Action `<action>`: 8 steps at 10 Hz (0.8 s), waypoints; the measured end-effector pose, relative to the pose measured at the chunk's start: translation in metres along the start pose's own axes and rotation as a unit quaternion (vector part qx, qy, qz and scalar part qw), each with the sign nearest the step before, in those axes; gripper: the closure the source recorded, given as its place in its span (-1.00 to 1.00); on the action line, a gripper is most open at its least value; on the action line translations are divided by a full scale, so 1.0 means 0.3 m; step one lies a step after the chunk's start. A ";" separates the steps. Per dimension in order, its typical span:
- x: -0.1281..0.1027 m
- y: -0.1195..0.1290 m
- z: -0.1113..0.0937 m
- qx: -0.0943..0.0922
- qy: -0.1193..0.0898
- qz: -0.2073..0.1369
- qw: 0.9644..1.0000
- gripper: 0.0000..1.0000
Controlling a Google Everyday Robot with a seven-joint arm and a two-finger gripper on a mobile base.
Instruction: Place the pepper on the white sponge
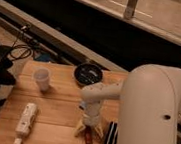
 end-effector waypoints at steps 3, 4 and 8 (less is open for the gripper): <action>0.024 0.005 -0.023 0.001 0.000 -0.003 1.000 0.99; 0.026 -0.002 -0.028 0.000 -0.001 -0.001 1.000 1.00; 0.054 -0.006 -0.078 -0.027 -0.031 -0.021 0.999 1.00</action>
